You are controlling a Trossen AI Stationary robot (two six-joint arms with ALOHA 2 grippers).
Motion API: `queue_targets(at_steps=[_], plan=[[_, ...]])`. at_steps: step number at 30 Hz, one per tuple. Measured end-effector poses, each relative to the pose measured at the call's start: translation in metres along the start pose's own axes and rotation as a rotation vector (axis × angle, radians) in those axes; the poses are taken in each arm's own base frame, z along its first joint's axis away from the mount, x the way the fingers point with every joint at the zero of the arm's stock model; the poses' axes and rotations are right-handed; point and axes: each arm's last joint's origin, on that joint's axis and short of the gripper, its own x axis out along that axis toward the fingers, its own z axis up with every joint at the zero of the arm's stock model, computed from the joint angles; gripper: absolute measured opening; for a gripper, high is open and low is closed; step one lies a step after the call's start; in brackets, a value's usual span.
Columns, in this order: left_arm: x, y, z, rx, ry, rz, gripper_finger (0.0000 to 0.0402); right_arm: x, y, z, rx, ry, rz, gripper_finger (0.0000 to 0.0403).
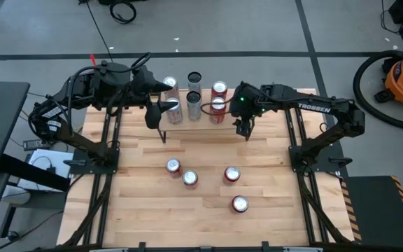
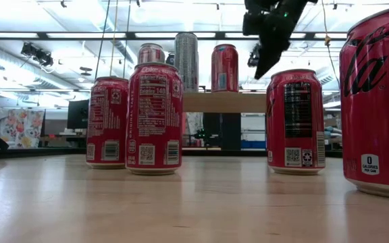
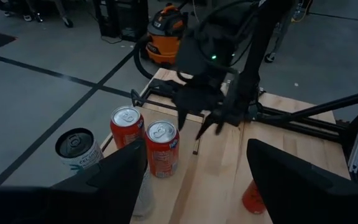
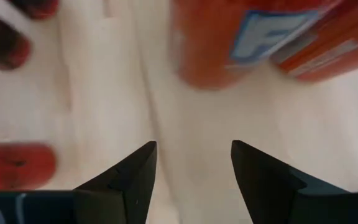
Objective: Place canned beverage on shelf
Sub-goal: Put the top red and black soda can on the shelf
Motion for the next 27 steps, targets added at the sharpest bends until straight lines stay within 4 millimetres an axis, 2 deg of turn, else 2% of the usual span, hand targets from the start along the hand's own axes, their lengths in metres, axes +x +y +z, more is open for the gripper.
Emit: queue_targets(at_steps=[4, 7, 11, 15, 19, 22, 27], plan=[[0.0, -0.002, 0.002, 0.009, -0.019, -0.062, 0.0288, -0.012, 0.02, 0.003, -0.004, 0.0, 0.039, 0.0217], [0.0, -0.003, 0.006, 0.014, -0.053, -0.077, 0.0288, -0.017, 0.04, 0.004, -0.019, -0.019, 0.15, 0.0217], [0.0, -0.003, 0.008, 0.009, -0.077, -0.079, 0.0288, -0.019, 0.068, 0.001, -0.066, -0.002, 0.34, 0.0217], [0.0, -0.003, 0.008, -0.006, -0.08, -0.08, 0.0288, -0.017, 0.091, -0.006, -0.106, 0.039, 0.382, 0.0217], [0.0, -0.003, 0.009, -0.047, -0.079, -0.082, 0.0288, -0.017, 0.11, -0.011, -0.095, 0.06, 0.335, 0.0217], [-0.001, -0.005, 0.008, -0.076, -0.077, -0.092, 0.0288, -0.019, 0.121, -0.017, -0.067, 0.086, 0.254, 0.0217], [-0.003, -0.014, 0.009, -0.06, -0.089, -0.131, 0.0288, -0.024, 0.141, -0.024, -0.054, 0.028, 0.062, 0.0217]])
